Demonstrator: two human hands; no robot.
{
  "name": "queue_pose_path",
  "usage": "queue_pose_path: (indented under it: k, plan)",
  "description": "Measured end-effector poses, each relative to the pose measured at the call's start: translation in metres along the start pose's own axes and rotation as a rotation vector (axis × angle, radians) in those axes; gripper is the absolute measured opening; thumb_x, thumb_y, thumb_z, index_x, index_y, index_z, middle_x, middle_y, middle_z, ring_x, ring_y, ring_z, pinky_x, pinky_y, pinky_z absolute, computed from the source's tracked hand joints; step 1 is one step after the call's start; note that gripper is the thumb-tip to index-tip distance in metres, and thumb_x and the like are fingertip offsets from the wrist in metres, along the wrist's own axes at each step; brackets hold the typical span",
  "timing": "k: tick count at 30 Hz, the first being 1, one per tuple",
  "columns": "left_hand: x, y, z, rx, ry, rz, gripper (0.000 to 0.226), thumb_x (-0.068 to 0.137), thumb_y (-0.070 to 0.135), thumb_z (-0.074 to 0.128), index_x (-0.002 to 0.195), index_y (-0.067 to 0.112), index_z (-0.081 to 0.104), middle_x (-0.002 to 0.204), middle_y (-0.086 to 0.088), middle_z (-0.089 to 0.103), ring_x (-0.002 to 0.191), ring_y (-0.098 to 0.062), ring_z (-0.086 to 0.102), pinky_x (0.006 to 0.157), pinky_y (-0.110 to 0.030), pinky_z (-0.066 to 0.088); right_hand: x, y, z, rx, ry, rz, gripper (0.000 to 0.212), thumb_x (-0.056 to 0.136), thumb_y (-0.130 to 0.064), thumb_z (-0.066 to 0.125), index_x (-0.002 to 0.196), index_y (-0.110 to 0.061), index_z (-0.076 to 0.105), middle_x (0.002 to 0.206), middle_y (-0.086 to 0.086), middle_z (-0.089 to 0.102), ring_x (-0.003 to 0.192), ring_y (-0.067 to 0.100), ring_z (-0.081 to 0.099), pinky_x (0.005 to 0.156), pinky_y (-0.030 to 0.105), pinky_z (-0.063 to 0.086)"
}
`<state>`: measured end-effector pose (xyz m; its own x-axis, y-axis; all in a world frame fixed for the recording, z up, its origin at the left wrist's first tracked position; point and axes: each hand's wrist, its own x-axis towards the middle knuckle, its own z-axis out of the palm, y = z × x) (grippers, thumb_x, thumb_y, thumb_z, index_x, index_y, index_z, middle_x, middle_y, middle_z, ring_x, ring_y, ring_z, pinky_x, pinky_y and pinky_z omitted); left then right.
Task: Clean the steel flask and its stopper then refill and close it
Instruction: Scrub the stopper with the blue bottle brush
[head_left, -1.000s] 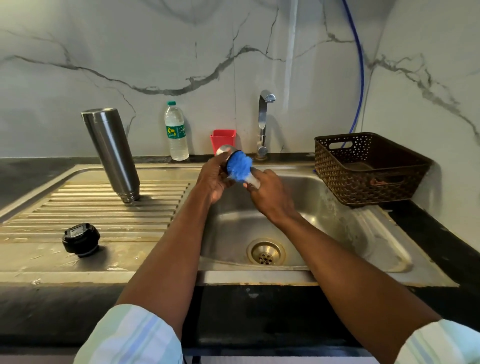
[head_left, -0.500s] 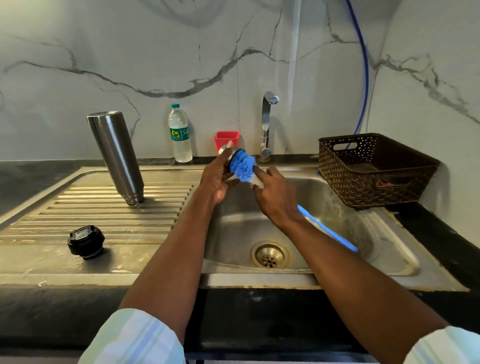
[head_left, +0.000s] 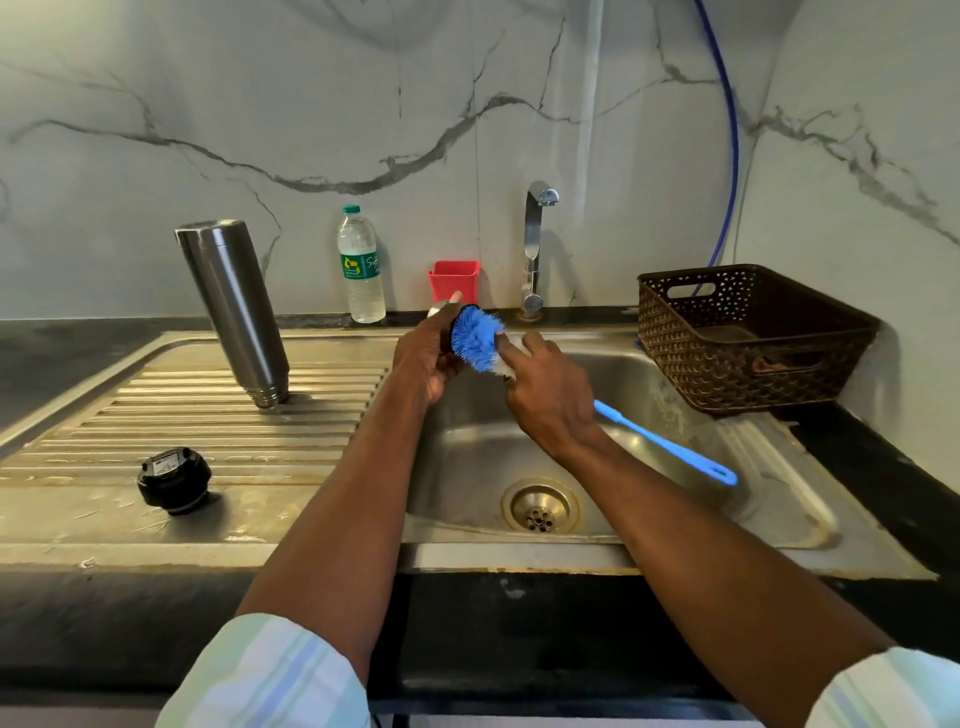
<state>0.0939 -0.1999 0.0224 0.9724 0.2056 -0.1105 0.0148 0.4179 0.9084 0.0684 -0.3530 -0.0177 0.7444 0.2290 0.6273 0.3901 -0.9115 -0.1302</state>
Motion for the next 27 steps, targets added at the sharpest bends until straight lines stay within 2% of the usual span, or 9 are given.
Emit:
queue_pose_path:
  k: [5, 8, 12, 14, 17, 19, 22, 24, 27]
  plan:
    - [0.000, 0.000, -0.011, -0.219, -0.161, 0.018, 0.004, 0.091, 0.005, 0.065, 0.092, 0.001, 0.065, 0.081, -0.012, 0.074, 0.085, -0.026, 0.070, 0.092, -0.042, 0.055, 0.006, -0.005, 0.000, 0.959, -0.201, 0.480, 0.021, 0.087, -0.039, 0.068, 0.087, -0.018, 0.068, 0.066, -0.001, 0.063, 0.054, 0.017, 0.055, 0.045, 0.026, 0.039]
    - [-0.004, 0.000, -0.007, -0.174, -0.142, 0.004, 0.013, 0.092, 0.013, 0.064, 0.083, 0.005, 0.062, 0.078, -0.012, 0.070, 0.086, -0.027, 0.066, 0.078, -0.040, 0.059, 0.003, -0.001, 0.000, 0.567, -0.103, 0.231, 0.016, 0.088, -0.033, 0.066, 0.101, -0.026, 0.069, 0.081, -0.003, 0.063, 0.067, 0.014, 0.053, 0.056, 0.027, 0.038]
    - [-0.006, 0.001, -0.006, -0.075, -0.021, -0.025, 0.026, 0.086, 0.030, 0.075, 0.092, 0.008, 0.063, 0.088, -0.012, 0.068, 0.086, -0.025, 0.067, 0.091, -0.045, 0.057, 0.001, -0.001, -0.002, 0.030, -0.035, 0.007, 0.049, 0.088, -0.015, 0.054, 0.136, -0.025, 0.053, 0.101, 0.004, 0.056, 0.082, 0.023, 0.052, 0.058, 0.029, 0.031]
    - [-0.003, 0.002, -0.013, -0.129, -0.056, -0.024, 0.019, 0.087, 0.020, 0.074, 0.093, 0.006, 0.063, 0.092, -0.013, 0.070, 0.086, -0.027, 0.068, 0.089, -0.044, 0.057, 0.002, -0.006, -0.002, 0.325, -0.105, 0.125, 0.028, 0.089, -0.026, 0.061, 0.117, -0.024, 0.065, 0.090, 0.002, 0.062, 0.073, 0.021, 0.056, 0.058, 0.029, 0.037]
    - [0.000, 0.001, -0.017, -0.226, -0.133, 0.000, 0.006, 0.089, 0.008, 0.068, 0.090, 0.003, 0.064, 0.085, -0.012, 0.069, 0.087, -0.026, 0.066, 0.098, -0.045, 0.052, 0.006, -0.006, -0.007, 1.232, -0.355, 0.577, 0.016, 0.087, -0.033, 0.071, 0.086, -0.017, 0.067, 0.069, 0.005, 0.061, 0.047, 0.017, 0.049, 0.046, 0.027, 0.034]
    - [-0.001, 0.000, -0.015, -0.223, -0.148, -0.001, 0.008, 0.091, 0.007, 0.065, 0.084, 0.004, 0.063, 0.076, -0.009, 0.067, 0.082, -0.024, 0.064, 0.091, -0.044, 0.054, 0.005, -0.002, -0.006, 1.105, -0.300, 0.510, 0.017, 0.086, -0.033, 0.071, 0.086, -0.016, 0.068, 0.069, 0.004, 0.061, 0.050, 0.016, 0.050, 0.048, 0.028, 0.035]
    - [-0.006, -0.002, -0.007, -0.065, -0.093, -0.029, 0.022, 0.090, 0.026, 0.071, 0.089, 0.006, 0.062, 0.078, -0.009, 0.067, 0.083, -0.025, 0.067, 0.081, -0.042, 0.059, 0.003, 0.007, 0.001, 0.263, -0.115, 0.104, 0.029, 0.089, -0.031, 0.063, 0.118, -0.026, 0.065, 0.091, 0.001, 0.061, 0.077, 0.020, 0.057, 0.059, 0.030, 0.039]
    - [-0.006, -0.003, -0.007, -0.025, -0.049, -0.045, 0.027, 0.087, 0.030, 0.074, 0.095, 0.007, 0.064, 0.086, -0.011, 0.071, 0.086, -0.026, 0.069, 0.086, -0.043, 0.058, 0.004, 0.007, 0.001, 0.030, -0.075, 0.028, 0.044, 0.089, -0.022, 0.058, 0.133, -0.028, 0.056, 0.100, 0.003, 0.058, 0.083, 0.023, 0.056, 0.059, 0.029, 0.036]
    - [-0.002, -0.001, -0.014, -0.124, -0.091, -0.010, 0.013, 0.088, 0.014, 0.072, 0.094, 0.004, 0.066, 0.083, -0.011, 0.074, 0.086, -0.027, 0.069, 0.087, -0.041, 0.057, 0.006, -0.001, -0.001, 0.661, -0.233, 0.282, 0.020, 0.088, -0.032, 0.066, 0.105, -0.022, 0.069, 0.084, 0.004, 0.064, 0.063, 0.021, 0.057, 0.053, 0.028, 0.037]
